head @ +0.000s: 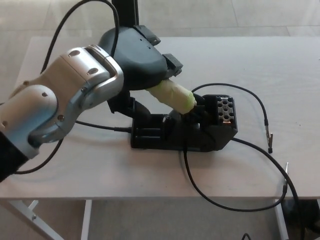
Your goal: Use the left hand of the robot to grab the soldering gun kept on the middle of the table and pull it out of its base and keep it on the left side of the base
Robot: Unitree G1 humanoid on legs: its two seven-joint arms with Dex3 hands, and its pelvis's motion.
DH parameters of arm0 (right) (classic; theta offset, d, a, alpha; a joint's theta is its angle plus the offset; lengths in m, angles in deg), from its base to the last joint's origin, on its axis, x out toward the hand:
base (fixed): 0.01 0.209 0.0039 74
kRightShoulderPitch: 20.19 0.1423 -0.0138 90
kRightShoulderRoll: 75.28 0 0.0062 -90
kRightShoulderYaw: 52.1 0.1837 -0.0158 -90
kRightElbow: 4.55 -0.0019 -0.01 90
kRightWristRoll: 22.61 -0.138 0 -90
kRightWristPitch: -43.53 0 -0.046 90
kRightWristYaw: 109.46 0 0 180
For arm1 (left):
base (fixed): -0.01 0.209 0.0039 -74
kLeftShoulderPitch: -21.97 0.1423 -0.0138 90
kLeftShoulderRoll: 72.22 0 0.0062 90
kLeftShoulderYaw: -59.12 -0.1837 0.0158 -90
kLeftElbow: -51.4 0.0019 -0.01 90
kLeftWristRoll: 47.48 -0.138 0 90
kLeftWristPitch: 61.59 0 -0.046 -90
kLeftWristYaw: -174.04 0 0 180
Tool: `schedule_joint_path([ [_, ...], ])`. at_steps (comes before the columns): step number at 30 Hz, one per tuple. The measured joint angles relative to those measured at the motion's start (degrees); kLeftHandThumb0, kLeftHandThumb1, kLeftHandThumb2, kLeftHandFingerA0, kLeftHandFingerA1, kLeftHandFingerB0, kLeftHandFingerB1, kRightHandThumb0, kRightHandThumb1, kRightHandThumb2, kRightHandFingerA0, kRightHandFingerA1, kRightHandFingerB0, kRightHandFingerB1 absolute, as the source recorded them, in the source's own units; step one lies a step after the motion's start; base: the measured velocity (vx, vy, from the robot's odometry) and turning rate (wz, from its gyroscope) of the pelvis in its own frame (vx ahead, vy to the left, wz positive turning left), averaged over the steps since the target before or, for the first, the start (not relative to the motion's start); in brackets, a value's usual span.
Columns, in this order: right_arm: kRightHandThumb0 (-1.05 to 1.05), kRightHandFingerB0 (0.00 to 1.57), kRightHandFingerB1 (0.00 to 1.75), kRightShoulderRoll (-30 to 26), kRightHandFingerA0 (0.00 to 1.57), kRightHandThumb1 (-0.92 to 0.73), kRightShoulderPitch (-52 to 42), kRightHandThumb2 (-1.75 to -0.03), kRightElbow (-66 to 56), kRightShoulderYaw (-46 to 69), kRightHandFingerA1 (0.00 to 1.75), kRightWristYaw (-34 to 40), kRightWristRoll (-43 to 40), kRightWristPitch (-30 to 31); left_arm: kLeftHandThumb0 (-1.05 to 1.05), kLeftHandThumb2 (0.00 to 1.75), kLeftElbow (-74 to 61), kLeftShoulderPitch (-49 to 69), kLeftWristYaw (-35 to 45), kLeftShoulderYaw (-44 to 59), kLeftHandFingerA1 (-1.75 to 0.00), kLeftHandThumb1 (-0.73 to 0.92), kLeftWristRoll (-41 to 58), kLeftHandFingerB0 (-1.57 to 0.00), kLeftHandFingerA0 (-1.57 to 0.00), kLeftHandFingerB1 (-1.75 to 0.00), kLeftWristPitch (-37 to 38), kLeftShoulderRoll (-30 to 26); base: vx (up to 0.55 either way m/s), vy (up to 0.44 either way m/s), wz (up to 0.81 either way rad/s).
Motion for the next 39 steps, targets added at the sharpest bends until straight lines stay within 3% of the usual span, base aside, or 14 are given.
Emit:
schedule_joint_path([
  [1, -1.05, 0.3, 0.32, 0.0, 0.46, -0.23, 0.01, -1.11, -0.01, 0.0, 0.57, 0.0, 0.0, 0.0, -0.28, 0.63, -0.12, 0.0, 0.0, -0.16, -1.06, 0.56, -0.87, -0.03, -0.95, -0.34, -0.01, 0.0, 0.0, 0.0, 0.0],
  [3, -1.05, 0.3, 0.31, 0.0, 0.45, -0.22, 0.02, -1.13, -0.02, 0.0, 0.56, 0.0, -0.01, 0.0, -0.14, 0.71, -0.45, 0.1, -0.03, -0.28, -1.38, 0.49, -2.3, -0.16, -1.0, -0.44, -0.03, 0.01, 0.0, 0.0, 0.0],
  [4, -1.05, 0.31, 0.3, 0.0, 0.48, -0.2, 0.03, -1.15, -0.02, 0.0, 0.59, 0.0, -0.01, 0.0, -0.39, 0.59, -0.65, 0.39, -0.32, -0.27, -1.58, 0.59, -3.15, -0.59, -1.06, -0.59, -0.06, 0.04, 0.0, 0.0, 0.0],
  [5, -1.05, 0.3, 0.32, 0.0, 0.47, -0.26, 0.03, -1.06, -0.02, 0.0, 0.58, 0.0, -0.01, 0.0, -0.33, 0.9, -0.75, 0.77, -0.97, -0.18, -1.35, 0.42, -3.7, -0.69, -1.27, -0.73, -0.04, 0.08, 0.0, 0.0, 0.0],
  [7, -1.05, 0.3, 0.32, 0.0, 0.47, -0.26, 0.04, -1.06, -0.02, 0.0, 0.58, 0.0, 0.01, 0.0, -0.33, 0.9, -0.7, 1.2, -2.75, -0.04, -1.35, 0.42, -3.88, -0.69, -1.27, -0.73, 0.05, 0.2, 0.0, 0.0, 0.0],
  [8, -1.05, 0.33, 0.31, 0.0, 0.47, -0.21, 0.06, -1.14, -0.01, 0.0, 0.59, 0.0, 0.01, 0.0, -0.3, 0.65, -0.68, 1.4, -3.78, 0.01, -1.75, 0.56, -3.95, -0.89, -0.99, -0.82, 0.1, 0.23, 0.0, 0.0, 0.0],
  [11, -1.05, 0.35, 0.31, 0.0, 0.47, -0.2, 0.07, -1.16, -0.02, 0.0, 0.58, 0.0, 0.02, 0.0, -0.31, 0.72, -0.34, 1.78, -6.45, 0.25, -1.7, 0.57, -3.94, -0.89, -1.03, -0.96, 0.43, 0.43, 0.0, 0.0, 0.0],
  [12, -1.05, 0.35, 0.31, 0.0, 0.47, -0.16, 0.07, -1.17, -0.01, 0.0, 0.58, 0.0, 0.02, 0.0, -0.35, 0.95, -0.08, 1.91, -7.51, 0.35, -1.32, 0.45, -3.94, -0.88, -1.23, -0.95, 0.62, 0.5, 0.0, 0.0, 0.0],
  [14, -1.05, 0.35, 0.33, 0.0, 0.5, -0.22, 0.07, -1.15, -0.01, 0.0, 0.6, 0.0, 0.03, 0.0, -0.34, 0.97, 0.29, 2.18, -8.79, 0.57, -1.31, 0.47, -3.88, -0.89, -1.2, -1.03, 0.8, 0.63, 0.0, 0.0, 0.0],
  [17, -1.05, 0.37, 0.31, 0.0, 0.52, -0.19, 0.08, -1.19, 0.0, 0.0, 0.61, 0.0, 0.04, 0.0, -0.34, 0.96, 1.1, 3.13, -11.63, 1.15, -1.31, 0.46, -3.77, -0.89, -1.22, -1.0, 1.35, 1.04, 0.0, 0.0, 0.0],
  [18, -1.05, 0.38, 0.32, 0.0, 0.52, -0.21, 0.09, -1.18, 0.0, 0.0, 0.61, 0.0, 0.04, 0.0, -0.25, 0.73, 1.28, 3.37, -12.35, 1.3, -1.66, 0.54, -3.76, -0.89, -1.01, -1.03, 1.49, 1.13, 0.0, 0.0, 0.0],
  [19, -1.05, 0.37, 0.33, 0.0, 0.54, -0.21, 0.14, -1.17, -0.01, 0.0, 0.6, 0.0, 0.04, 0.0, -0.27, 0.75, 1.56, 3.65, -13.21, 1.45, -1.73, 0.56, -3.72, -0.84, -0.95, -1.06, 1.65, 1.28, 0.0, 0.0, 0.0],
  [28, -1.05, 0.47, 0.41, 0.0, 0.62, -0.31, 0.28, -1.21, -0.02, 0.0, 0.6, 0.01, 0.03, 0.0, -0.27, 0.74, 4.34, 4.99, -19.67, 3.57, -1.6, 0.5, -3.39, -0.85, -0.99, -0.84, 3.88, 2.21, 0.0, 0.0, 0.0],
  [39, -1.05, 0.44, 0.42, -0.11, 0.65, -0.4, 0.52, -1.18, 0.08, 0.01, 0.6, 0.05, 0.01, -0.09, -0.21, 0.95, 9.04, 3.76, -27.4, 9.42, -1.74, 0.46, -3.12, -0.9, -1.04, -1.09, 10.95, -1.17, 0.0, 0.0, 0.0],
])
